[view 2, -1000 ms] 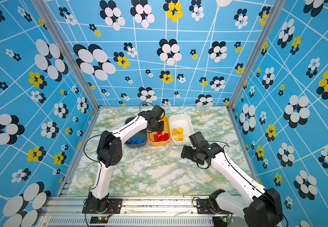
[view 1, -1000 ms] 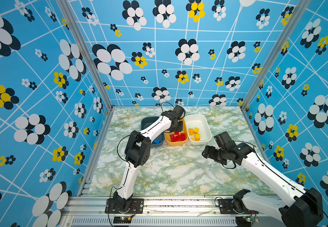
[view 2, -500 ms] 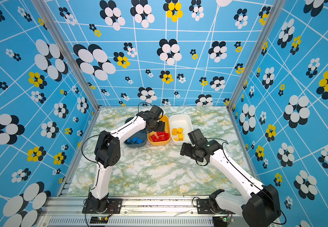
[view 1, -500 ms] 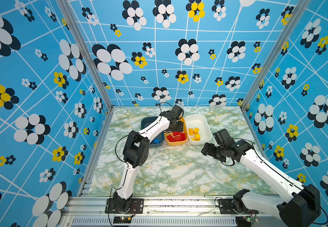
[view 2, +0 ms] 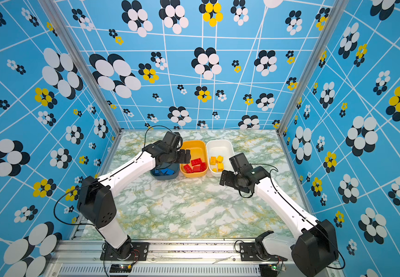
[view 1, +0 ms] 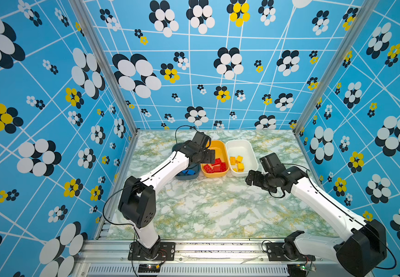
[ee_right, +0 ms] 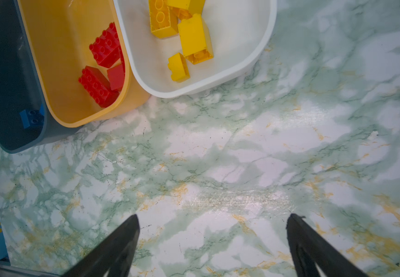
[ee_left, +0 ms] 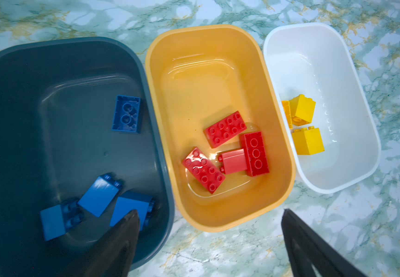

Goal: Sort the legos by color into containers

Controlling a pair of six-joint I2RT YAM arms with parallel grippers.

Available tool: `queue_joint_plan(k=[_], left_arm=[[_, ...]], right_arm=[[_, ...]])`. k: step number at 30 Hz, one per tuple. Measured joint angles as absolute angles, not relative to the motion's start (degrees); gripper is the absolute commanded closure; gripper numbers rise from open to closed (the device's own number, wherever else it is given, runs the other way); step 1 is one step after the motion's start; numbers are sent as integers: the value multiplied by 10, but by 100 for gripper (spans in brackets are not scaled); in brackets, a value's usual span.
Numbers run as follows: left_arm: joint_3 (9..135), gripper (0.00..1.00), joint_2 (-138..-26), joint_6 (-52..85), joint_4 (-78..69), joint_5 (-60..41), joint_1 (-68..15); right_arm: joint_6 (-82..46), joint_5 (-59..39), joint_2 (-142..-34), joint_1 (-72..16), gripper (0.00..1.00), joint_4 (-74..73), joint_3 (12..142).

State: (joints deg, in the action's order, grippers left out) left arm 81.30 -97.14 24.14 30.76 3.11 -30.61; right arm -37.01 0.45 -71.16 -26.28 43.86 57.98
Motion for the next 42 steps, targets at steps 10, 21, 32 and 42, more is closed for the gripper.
queue_joint_plan(k=[10,21,32,42], left_arm=[[599,1,-809,208,254,48,-220],[439,1,-696,144,137,65,-106],[329,0,-674,110,-32,76,-35],[251,1,-685,63,-209,96,-33]], right_arm=[[-299,61,-726,-238,1,387,580],[-186,130,-717,-171,1,244,510],[-75,128,-741,-62,1,53,428],[-36,82,-837,-9,1,-177,349]])
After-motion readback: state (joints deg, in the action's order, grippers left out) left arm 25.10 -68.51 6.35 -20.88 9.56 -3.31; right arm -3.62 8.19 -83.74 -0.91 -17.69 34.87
